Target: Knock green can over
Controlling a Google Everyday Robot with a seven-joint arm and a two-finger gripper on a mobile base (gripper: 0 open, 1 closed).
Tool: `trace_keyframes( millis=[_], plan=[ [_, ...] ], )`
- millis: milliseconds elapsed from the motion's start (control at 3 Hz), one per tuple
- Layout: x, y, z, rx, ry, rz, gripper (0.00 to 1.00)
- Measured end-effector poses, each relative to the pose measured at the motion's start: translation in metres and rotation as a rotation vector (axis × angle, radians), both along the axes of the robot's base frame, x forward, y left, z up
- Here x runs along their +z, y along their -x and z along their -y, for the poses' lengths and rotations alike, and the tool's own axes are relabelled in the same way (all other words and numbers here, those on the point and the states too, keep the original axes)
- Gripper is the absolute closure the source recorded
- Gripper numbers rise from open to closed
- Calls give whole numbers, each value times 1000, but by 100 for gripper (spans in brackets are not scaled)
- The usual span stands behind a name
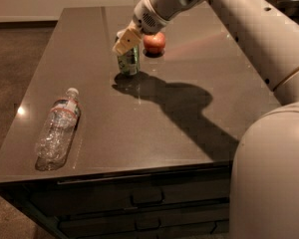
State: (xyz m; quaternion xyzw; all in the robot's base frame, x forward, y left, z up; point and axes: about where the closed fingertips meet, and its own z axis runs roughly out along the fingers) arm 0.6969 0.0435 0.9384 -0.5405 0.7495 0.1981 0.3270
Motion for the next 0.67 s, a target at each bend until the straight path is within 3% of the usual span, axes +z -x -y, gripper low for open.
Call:
trace_keyframes(
  millis=[333,667],
  plan=[
    [23,1,16,4,110,15,84],
    [15,6,34,35,330,-9,100]
  ],
)
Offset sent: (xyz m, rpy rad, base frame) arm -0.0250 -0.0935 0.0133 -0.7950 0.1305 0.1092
